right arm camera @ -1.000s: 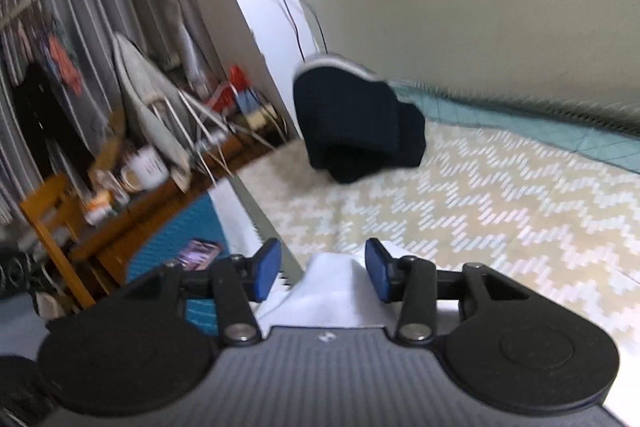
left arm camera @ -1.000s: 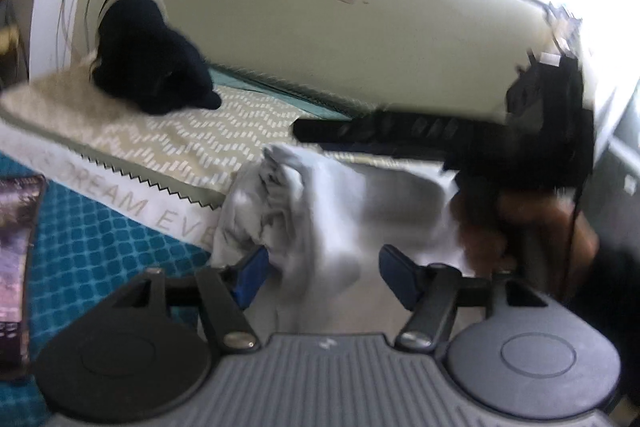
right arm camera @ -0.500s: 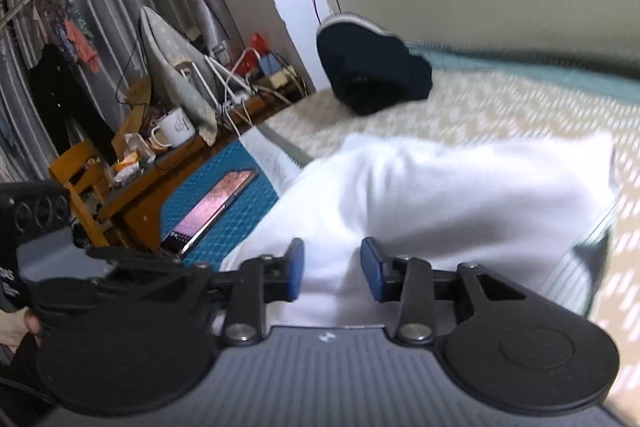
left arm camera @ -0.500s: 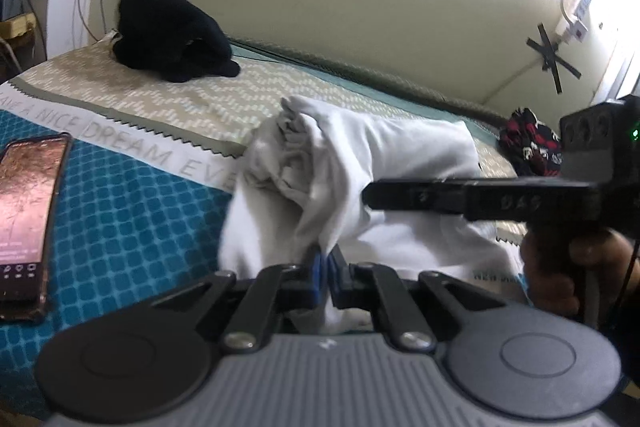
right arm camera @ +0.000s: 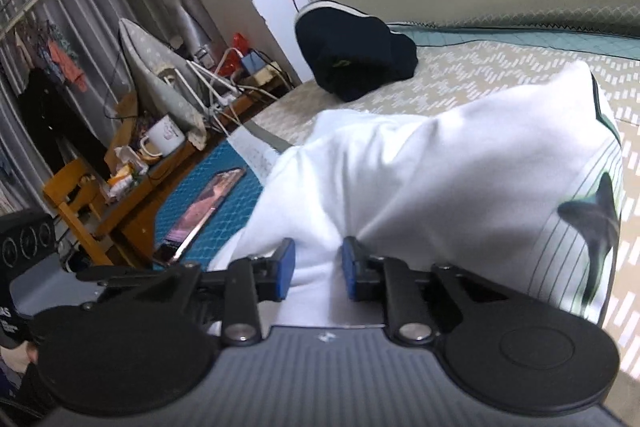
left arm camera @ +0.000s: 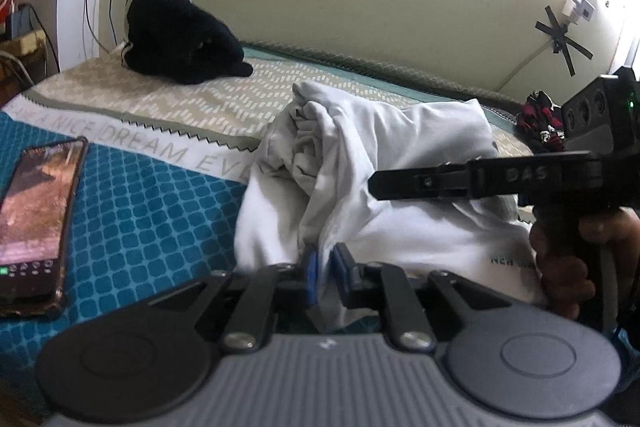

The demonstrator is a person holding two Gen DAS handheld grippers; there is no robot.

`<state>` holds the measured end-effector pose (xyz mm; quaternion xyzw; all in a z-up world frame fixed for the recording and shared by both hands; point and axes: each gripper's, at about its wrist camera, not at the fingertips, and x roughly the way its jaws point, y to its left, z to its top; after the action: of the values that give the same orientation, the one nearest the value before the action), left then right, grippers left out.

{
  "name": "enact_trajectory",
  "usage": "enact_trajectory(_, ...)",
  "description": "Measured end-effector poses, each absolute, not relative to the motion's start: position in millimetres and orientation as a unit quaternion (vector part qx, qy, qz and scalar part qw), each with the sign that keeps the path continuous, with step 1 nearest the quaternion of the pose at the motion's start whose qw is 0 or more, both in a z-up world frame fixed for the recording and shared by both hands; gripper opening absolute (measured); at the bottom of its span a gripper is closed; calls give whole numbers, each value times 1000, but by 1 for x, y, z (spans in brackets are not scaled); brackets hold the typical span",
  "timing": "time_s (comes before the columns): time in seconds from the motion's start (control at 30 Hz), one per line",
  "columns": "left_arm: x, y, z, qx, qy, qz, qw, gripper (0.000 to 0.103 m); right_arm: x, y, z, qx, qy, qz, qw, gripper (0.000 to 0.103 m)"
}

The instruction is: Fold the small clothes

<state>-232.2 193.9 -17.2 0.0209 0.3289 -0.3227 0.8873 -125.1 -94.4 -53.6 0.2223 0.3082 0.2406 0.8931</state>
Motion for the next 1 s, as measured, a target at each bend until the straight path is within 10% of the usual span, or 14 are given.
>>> enact_trajectory(0.3,-240,207,20,-7,263,-338,904,59,-163,-131,-6,190,206,191,941,31)
enact_trajectory(0.5,-208,173,6,6,296,-322,899,59,-157,-159,-13,205,206,148,945,31)
enact_trajectory(0.73,-194,153,-20,30,318,-301,899,65,-129,-176,-50,241,256,134,926,1)
enact_trajectory(1.0,-195,156,-24,31,312,-306,899,67,-131,-178,-58,262,250,133,922,0)
